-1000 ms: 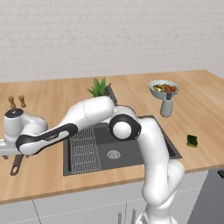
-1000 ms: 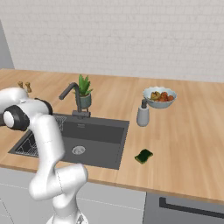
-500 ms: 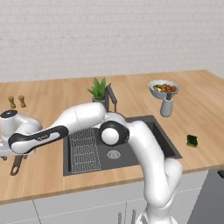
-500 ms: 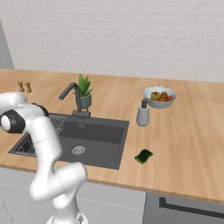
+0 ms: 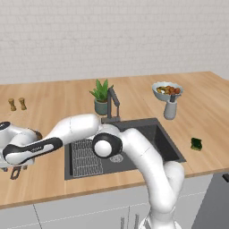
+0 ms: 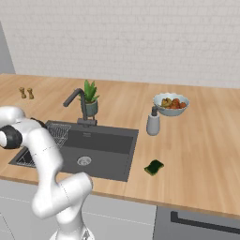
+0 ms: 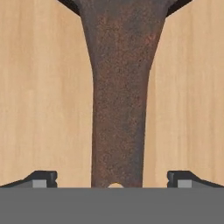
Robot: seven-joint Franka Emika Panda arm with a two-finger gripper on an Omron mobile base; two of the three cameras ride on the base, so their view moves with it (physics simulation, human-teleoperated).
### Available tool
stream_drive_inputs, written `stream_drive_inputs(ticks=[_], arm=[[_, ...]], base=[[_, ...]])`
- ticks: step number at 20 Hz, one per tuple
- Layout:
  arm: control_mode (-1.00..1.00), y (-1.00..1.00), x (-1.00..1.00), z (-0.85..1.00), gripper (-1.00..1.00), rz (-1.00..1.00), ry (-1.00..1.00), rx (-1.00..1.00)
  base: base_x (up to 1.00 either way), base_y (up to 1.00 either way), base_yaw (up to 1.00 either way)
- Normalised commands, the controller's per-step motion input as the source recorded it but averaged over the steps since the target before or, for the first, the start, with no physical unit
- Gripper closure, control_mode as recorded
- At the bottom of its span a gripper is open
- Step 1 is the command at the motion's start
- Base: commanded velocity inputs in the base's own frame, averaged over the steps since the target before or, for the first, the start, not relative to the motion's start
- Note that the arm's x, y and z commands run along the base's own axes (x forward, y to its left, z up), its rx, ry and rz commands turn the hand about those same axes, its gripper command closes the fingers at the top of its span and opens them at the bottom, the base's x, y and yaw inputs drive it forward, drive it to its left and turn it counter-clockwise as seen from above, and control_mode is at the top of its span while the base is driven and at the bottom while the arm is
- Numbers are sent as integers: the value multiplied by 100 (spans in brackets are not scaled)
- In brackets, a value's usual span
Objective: Pick the pan and sponge and place them into the sink. Then turn on the water.
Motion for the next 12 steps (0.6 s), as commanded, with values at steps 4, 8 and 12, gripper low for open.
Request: stream_drive_inputs(ticks=[4, 8, 12], arm=[[-100, 3, 0, -41, -100, -2, 0, -9], [-100, 0, 0, -48, -100, 0, 0, -7], [-100, -3, -7, -54, -100, 0, 0, -4]], base=[[0, 0, 0], [0, 0, 0], [0, 0, 0]])
